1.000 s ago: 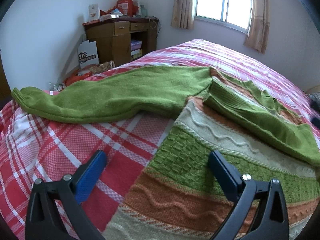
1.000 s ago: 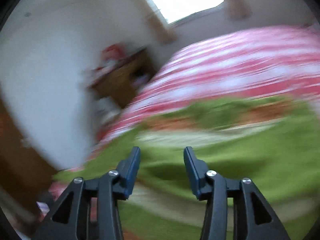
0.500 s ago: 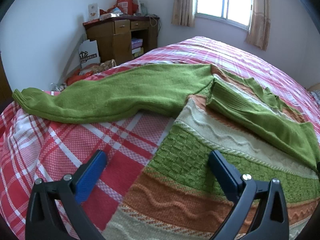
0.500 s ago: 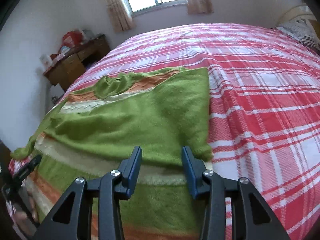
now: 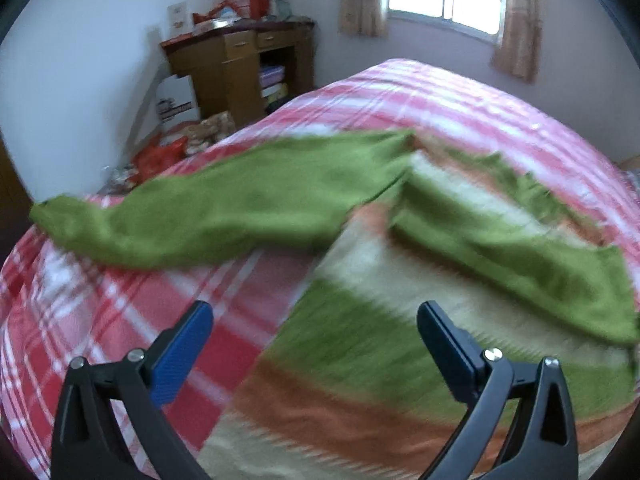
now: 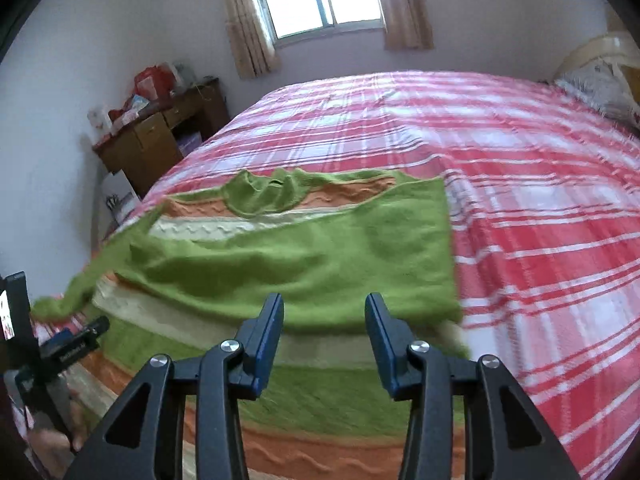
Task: Fold small clothes
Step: 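Withdraw the right gripper from the folded sleeve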
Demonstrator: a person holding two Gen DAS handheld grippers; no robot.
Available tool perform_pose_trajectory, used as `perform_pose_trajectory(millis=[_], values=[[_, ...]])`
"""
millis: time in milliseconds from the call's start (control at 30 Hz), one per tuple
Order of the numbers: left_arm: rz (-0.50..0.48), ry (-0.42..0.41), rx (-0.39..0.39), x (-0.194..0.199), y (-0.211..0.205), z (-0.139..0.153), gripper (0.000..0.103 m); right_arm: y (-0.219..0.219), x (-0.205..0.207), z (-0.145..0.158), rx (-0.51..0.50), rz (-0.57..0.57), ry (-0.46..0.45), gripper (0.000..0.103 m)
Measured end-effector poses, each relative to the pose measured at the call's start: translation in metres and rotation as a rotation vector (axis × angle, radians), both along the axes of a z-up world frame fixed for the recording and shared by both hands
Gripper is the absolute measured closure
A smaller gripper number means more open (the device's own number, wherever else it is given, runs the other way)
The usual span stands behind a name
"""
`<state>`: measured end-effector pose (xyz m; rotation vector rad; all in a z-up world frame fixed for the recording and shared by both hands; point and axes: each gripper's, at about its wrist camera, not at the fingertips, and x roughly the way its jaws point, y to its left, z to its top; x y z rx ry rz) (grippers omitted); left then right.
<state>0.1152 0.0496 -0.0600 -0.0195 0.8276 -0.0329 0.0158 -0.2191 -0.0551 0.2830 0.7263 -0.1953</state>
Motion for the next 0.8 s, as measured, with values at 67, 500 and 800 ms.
perform_pose_trajectory(millis=[67,500,800], values=[[-0.033,-0.011,-0.02,0.009,-0.014,0.013,0.0,0.006,0.011,-0.007,-0.032,-0.006,0.009,0.059],[-0.039,0.025,0.215,0.058,-0.07,-0.022,0.0,0.014,0.015,-0.038,-0.009,0.024,0.038,0.059],[0.108,-0.072,0.156,0.029,0.009,0.013,0.0,0.013,0.014,-0.039,0.011,0.039,0.022,0.054]])
